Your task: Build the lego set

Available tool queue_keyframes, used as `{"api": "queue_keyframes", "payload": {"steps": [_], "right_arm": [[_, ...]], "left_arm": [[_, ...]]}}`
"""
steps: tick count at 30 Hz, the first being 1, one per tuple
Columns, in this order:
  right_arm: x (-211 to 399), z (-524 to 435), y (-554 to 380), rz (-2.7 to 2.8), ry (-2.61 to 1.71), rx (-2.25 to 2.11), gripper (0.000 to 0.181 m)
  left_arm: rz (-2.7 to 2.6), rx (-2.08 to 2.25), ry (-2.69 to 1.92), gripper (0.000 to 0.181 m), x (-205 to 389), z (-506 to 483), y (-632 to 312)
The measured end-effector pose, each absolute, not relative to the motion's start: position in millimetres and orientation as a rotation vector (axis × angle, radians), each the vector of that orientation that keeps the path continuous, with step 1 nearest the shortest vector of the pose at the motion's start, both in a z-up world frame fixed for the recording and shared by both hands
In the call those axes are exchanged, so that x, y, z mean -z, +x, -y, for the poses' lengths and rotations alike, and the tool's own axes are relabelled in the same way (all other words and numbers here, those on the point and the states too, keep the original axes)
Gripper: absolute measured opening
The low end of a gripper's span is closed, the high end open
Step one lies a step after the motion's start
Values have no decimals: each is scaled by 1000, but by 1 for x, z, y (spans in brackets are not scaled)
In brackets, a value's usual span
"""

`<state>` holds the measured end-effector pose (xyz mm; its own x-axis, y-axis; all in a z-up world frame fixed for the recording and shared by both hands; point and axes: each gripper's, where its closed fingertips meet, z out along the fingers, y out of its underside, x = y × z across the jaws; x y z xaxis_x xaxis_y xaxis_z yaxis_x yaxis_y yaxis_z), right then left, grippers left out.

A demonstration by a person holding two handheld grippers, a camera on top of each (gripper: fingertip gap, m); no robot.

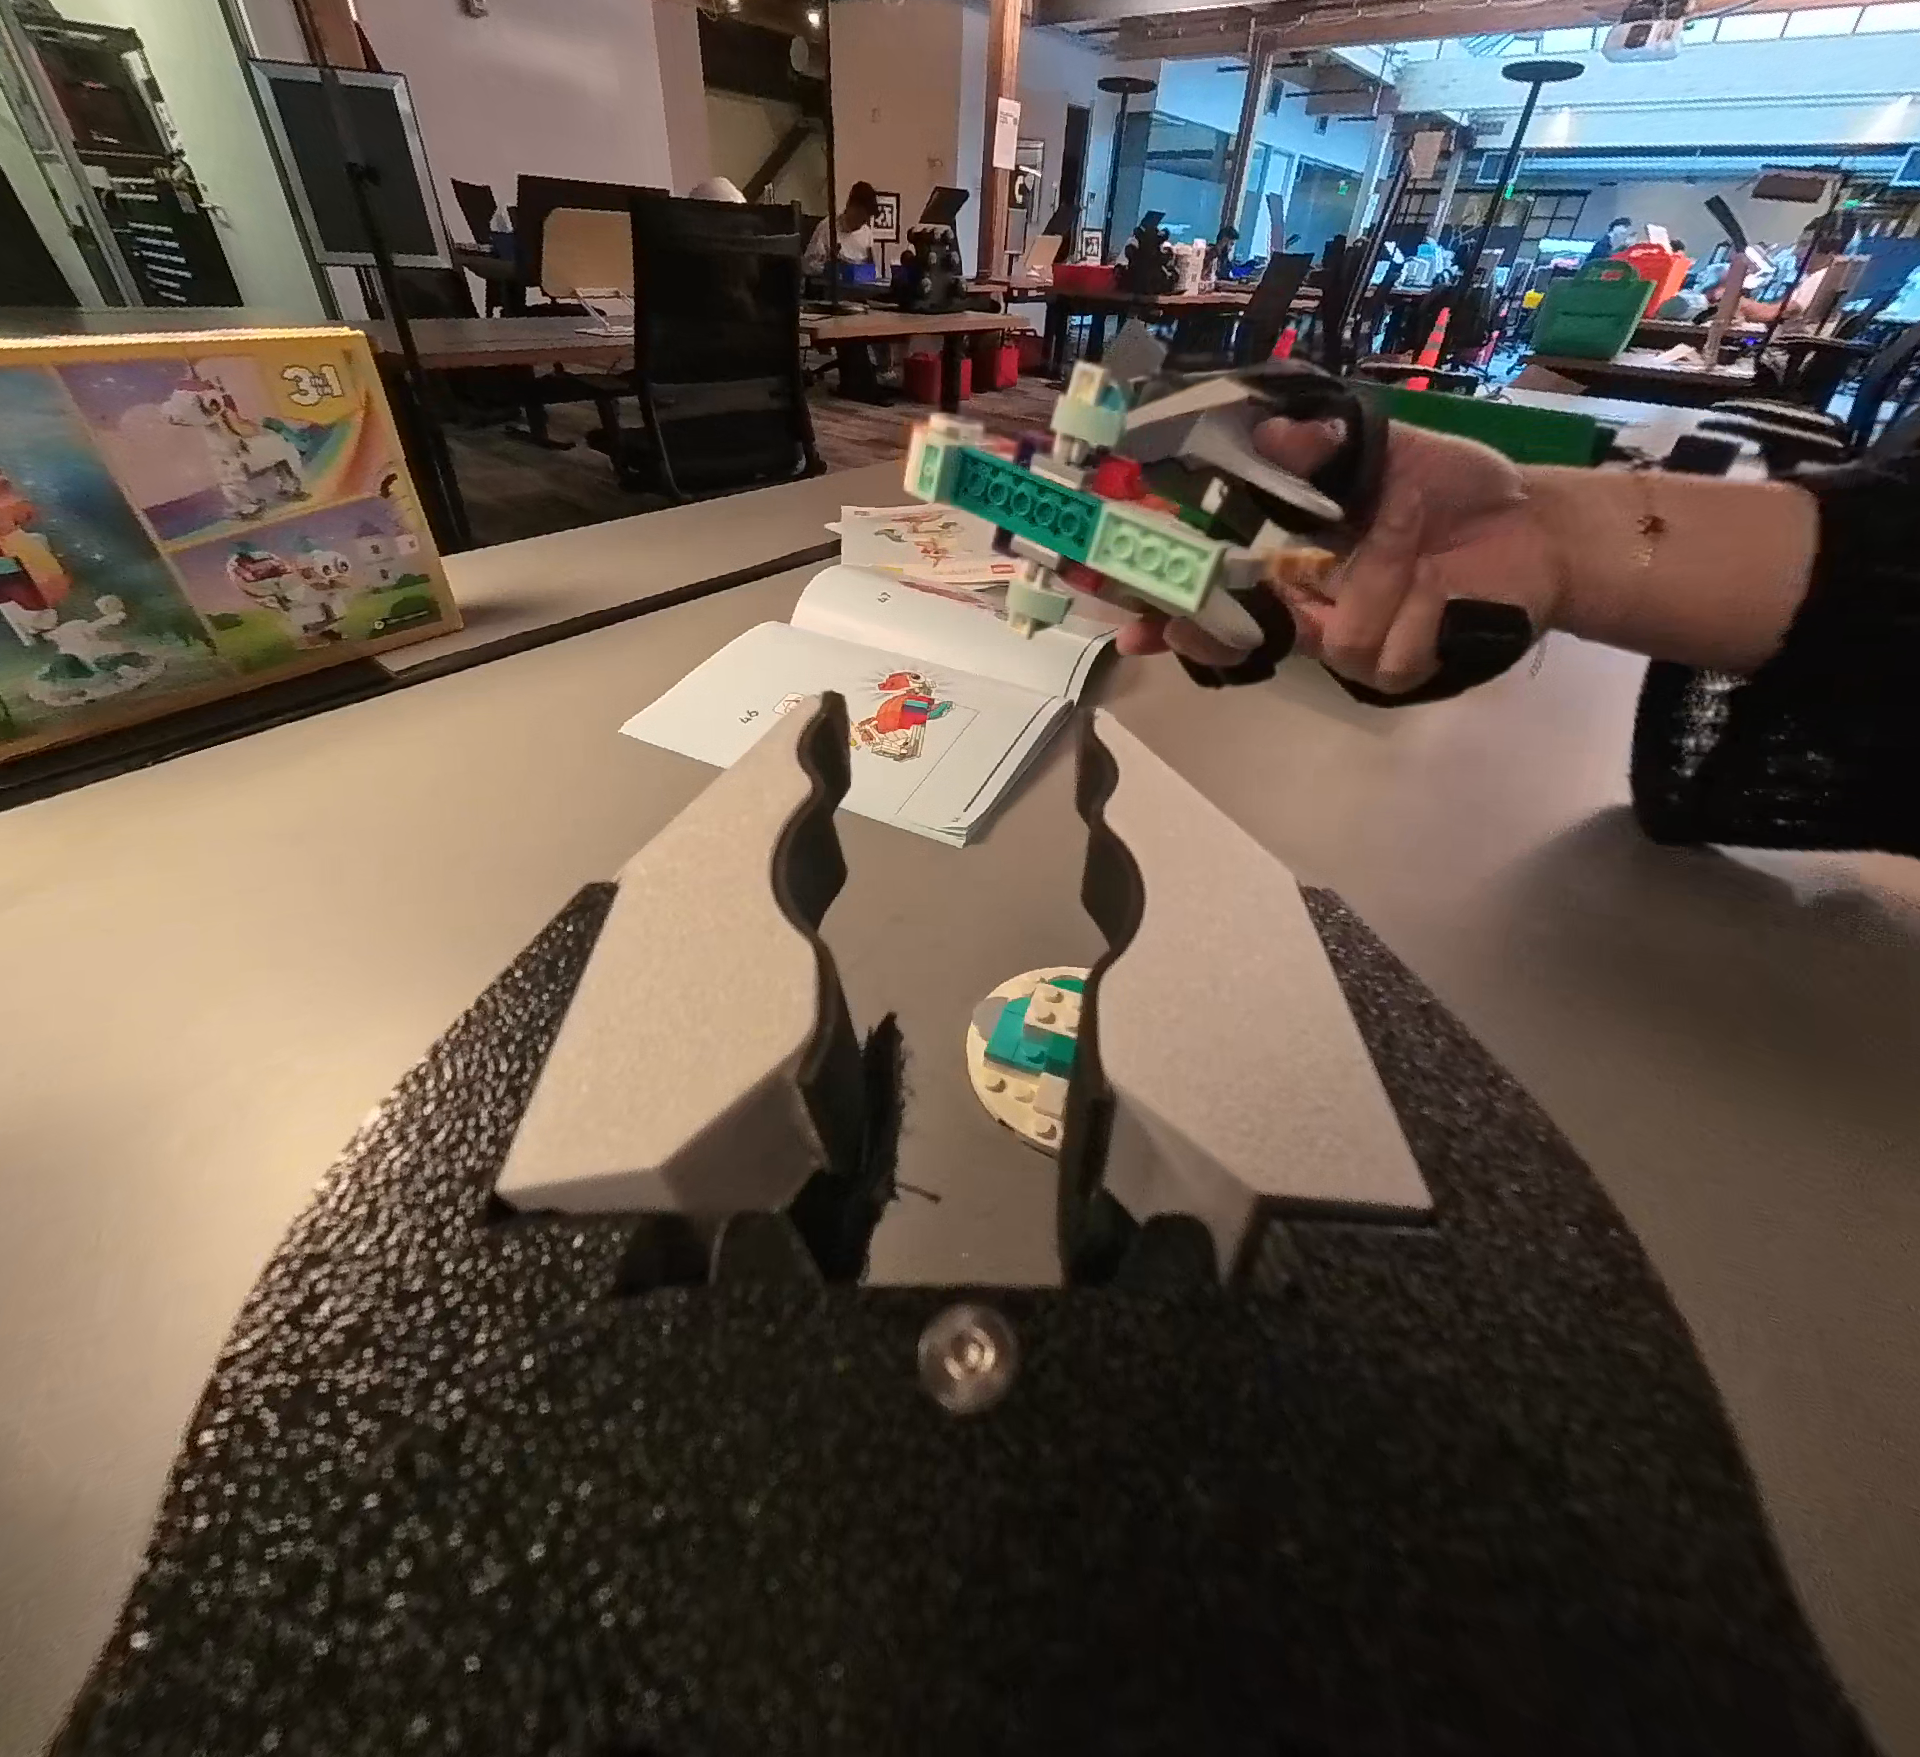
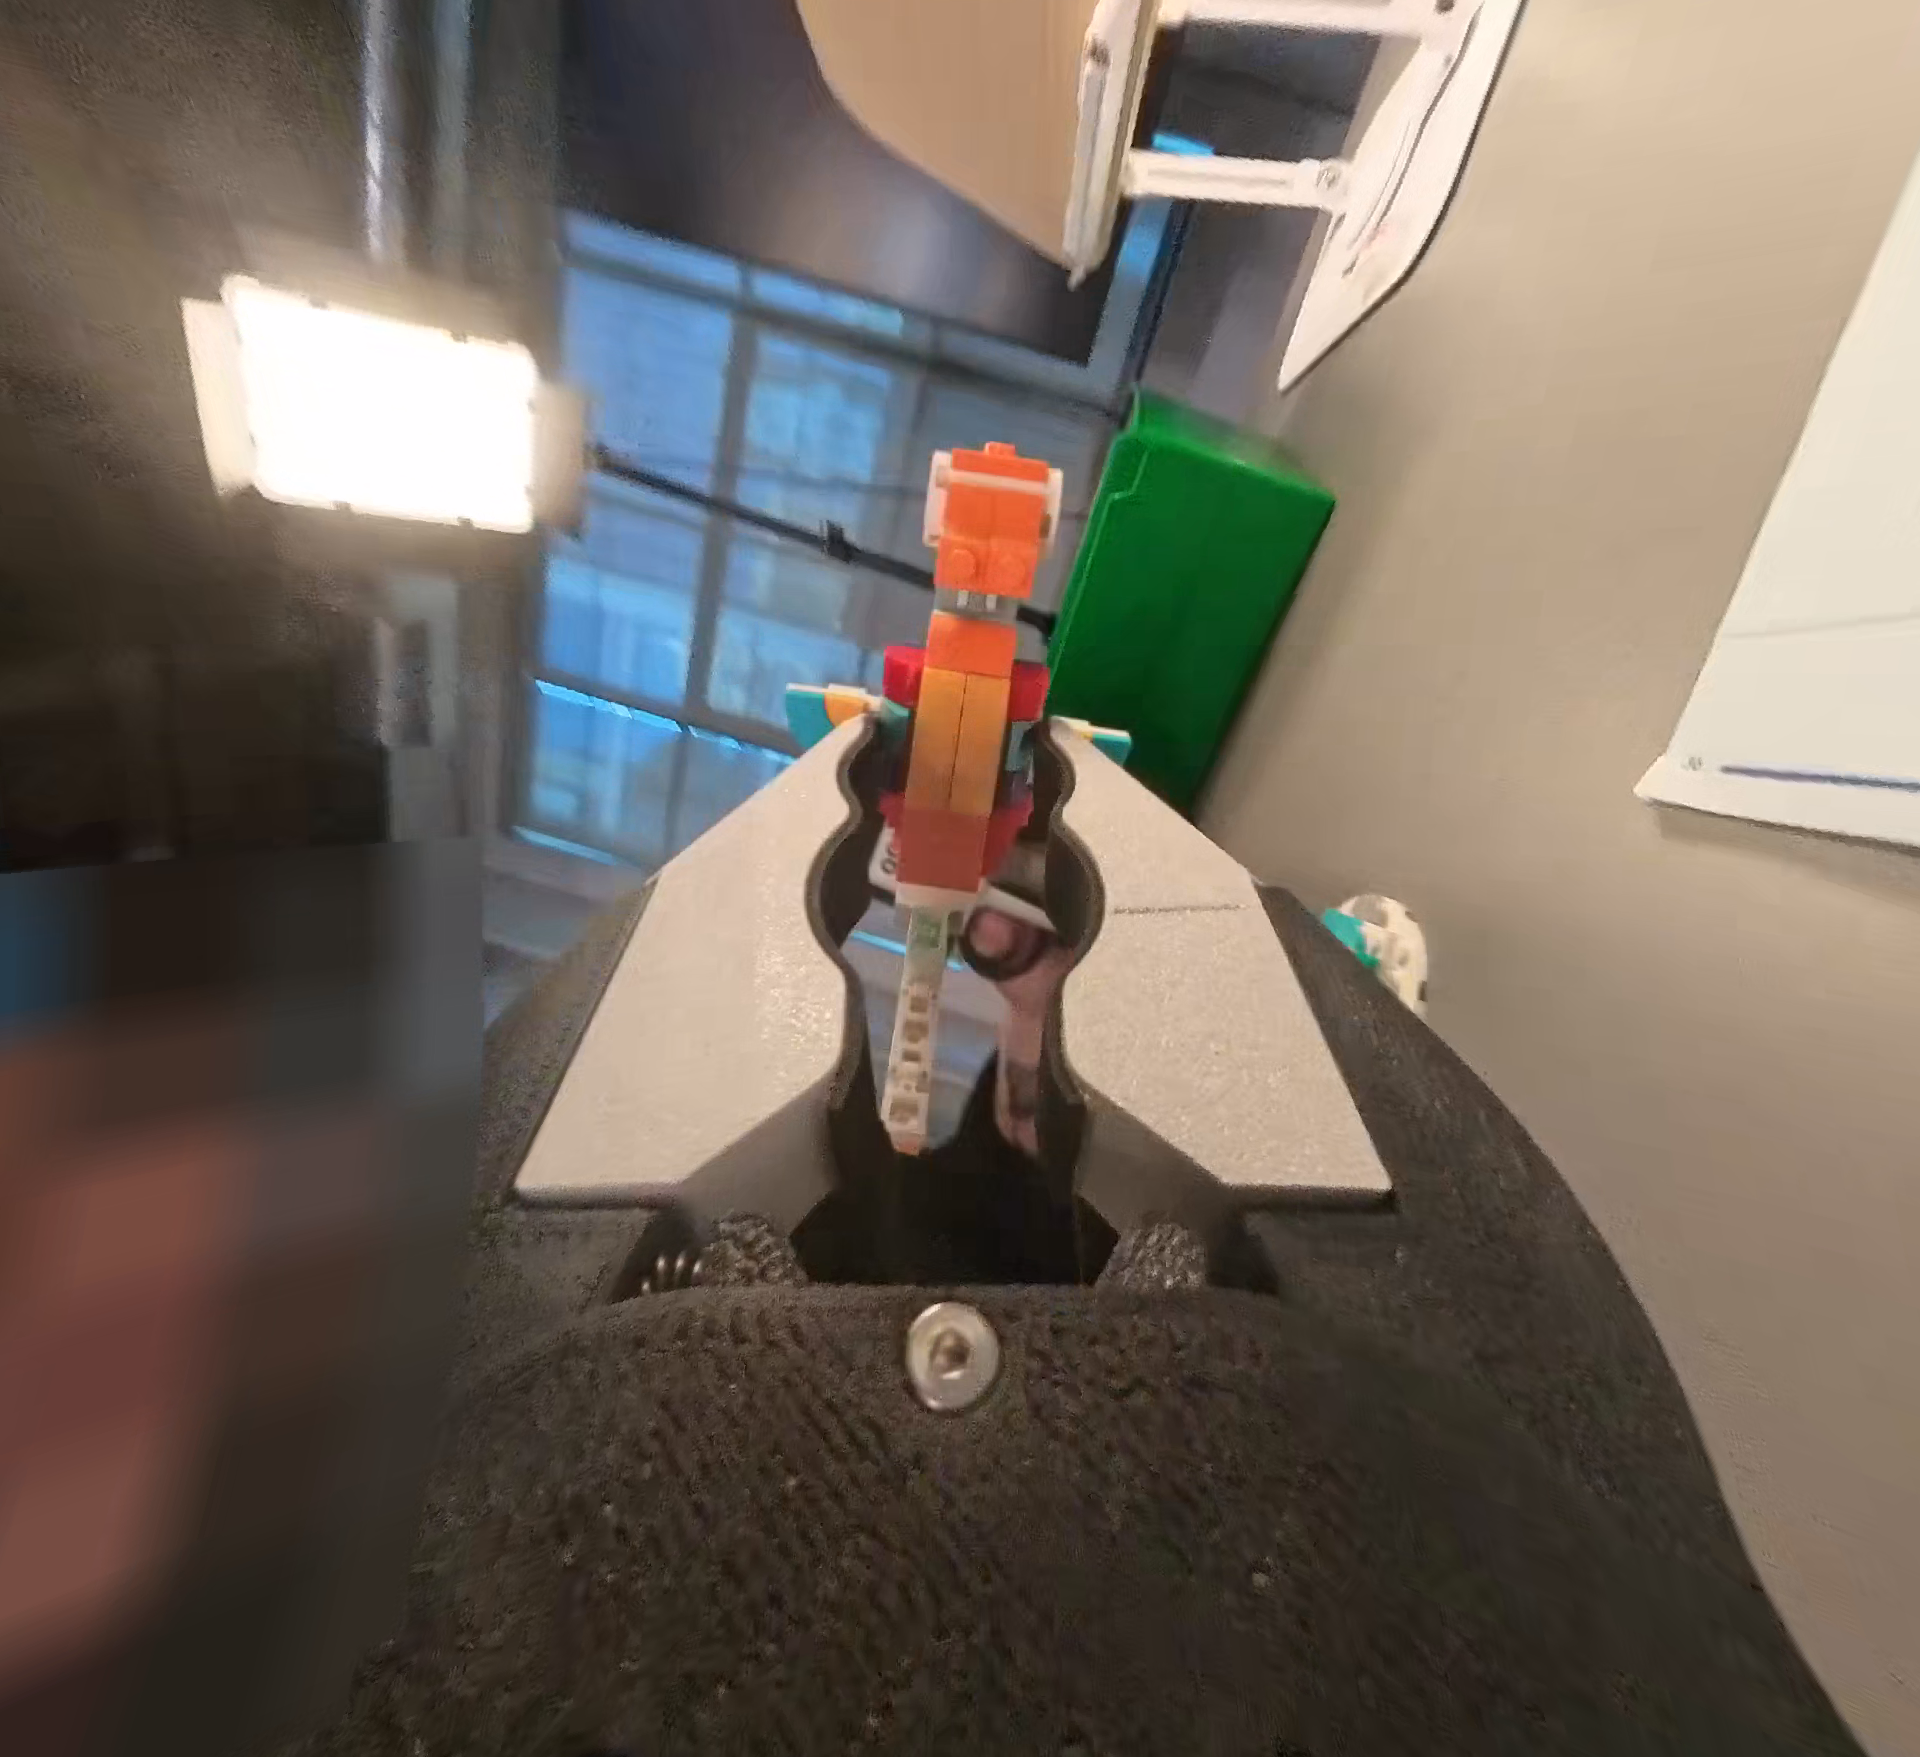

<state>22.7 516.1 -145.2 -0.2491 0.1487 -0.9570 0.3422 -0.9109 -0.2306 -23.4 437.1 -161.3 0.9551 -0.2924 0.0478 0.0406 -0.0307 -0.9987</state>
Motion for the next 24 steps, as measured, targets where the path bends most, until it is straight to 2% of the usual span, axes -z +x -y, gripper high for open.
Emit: {"api": "queue_keyframes", "payload": {"steps": [13,24], "right_arm": [[159,-531,23,-373,1873,2395,27],[133,-525,37,-446,1660,2527,27]], "left_arm": [[-193,268,-1600,41,165,-438,-25],[-186,281,-1609,41,168,-440,-25]]}}
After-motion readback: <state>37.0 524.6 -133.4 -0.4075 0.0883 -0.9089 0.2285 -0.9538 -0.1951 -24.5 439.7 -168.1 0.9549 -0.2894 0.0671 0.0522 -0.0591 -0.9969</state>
